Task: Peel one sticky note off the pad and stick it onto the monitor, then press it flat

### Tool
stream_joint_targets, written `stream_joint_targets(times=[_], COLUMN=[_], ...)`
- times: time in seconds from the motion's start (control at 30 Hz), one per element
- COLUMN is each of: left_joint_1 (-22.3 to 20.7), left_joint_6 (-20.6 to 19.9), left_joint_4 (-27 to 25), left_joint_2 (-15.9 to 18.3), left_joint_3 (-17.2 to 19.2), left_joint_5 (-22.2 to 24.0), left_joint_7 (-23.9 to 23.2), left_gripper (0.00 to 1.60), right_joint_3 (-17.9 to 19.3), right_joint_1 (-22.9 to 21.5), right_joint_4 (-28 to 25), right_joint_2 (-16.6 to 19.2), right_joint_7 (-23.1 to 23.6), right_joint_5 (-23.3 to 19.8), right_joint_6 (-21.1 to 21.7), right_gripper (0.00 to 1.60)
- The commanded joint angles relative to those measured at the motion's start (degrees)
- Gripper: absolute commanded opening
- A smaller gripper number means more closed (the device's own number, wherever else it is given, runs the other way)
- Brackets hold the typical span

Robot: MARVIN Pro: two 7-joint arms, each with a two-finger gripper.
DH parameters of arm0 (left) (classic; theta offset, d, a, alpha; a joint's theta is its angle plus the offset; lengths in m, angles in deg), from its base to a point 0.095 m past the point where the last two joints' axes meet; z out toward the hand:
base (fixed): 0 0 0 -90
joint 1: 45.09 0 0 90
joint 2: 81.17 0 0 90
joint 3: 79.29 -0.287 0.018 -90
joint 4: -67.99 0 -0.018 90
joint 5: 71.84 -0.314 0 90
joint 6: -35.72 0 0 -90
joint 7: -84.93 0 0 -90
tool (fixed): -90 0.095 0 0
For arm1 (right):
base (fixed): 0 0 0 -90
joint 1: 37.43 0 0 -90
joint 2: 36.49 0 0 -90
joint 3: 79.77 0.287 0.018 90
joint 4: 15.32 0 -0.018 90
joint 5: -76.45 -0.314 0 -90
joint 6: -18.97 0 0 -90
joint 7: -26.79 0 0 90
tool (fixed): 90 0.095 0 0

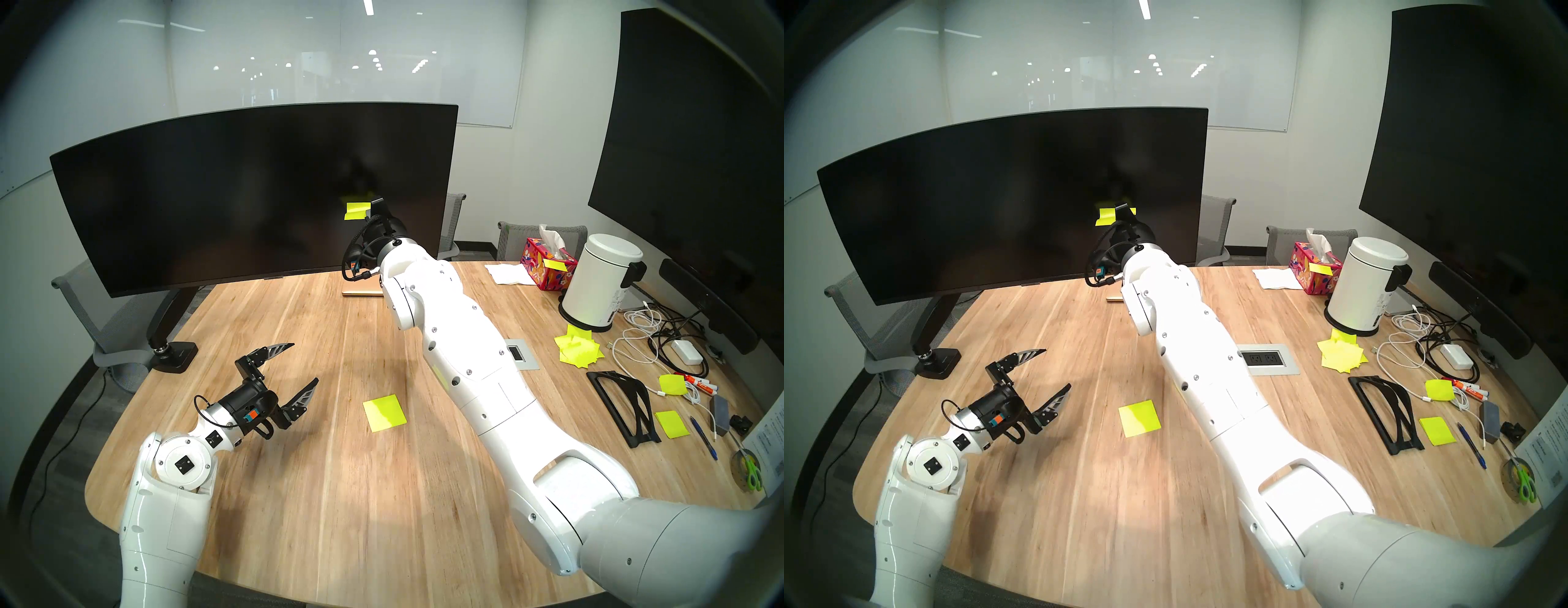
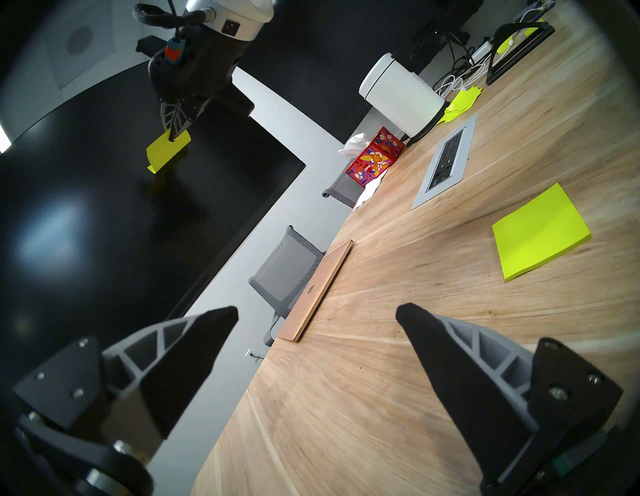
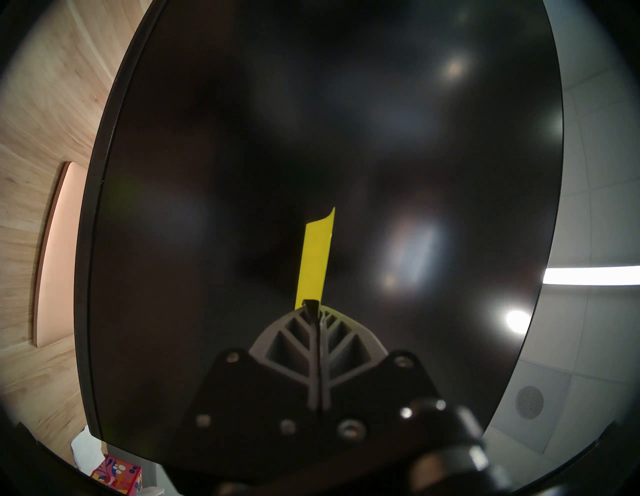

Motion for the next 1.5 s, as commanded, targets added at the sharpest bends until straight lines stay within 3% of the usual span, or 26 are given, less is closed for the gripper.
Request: stream_joint_targets(times=[0.0, 0.37, 1.47], left_joint_1=[-0.2, -0.2, -0.3], left_joint_6=[0.2, 0.2, 0.4], left_joint_4=[-1.2, -1.2, -1.2], left_joint_2=[0.1, 0.0, -0.3], left_joint_3=[-0.1, 0.0, 0.3], left_joint_5=[-0.2, -0.2, -0.3], left_joint_7=[0.0, -0.1, -0.4], left_gripper=[1.6, 1.6, 1.6], right_joint_3=[0.3, 0.8, 2.2], right_joint_1=[-1.8, -2.6, -3.5], right_joint_4=[-1.2, -0.6, 2.1], right_joint_2=[-1.2, -1.8, -3.1], right_joint_7=[2.0, 5.0, 6.7], right_joint_5=[-0.6, -1.3, -3.1], right_joint_6=[-0.4, -0.9, -1.6], right_gripper=[0.0, 0.0, 0.0])
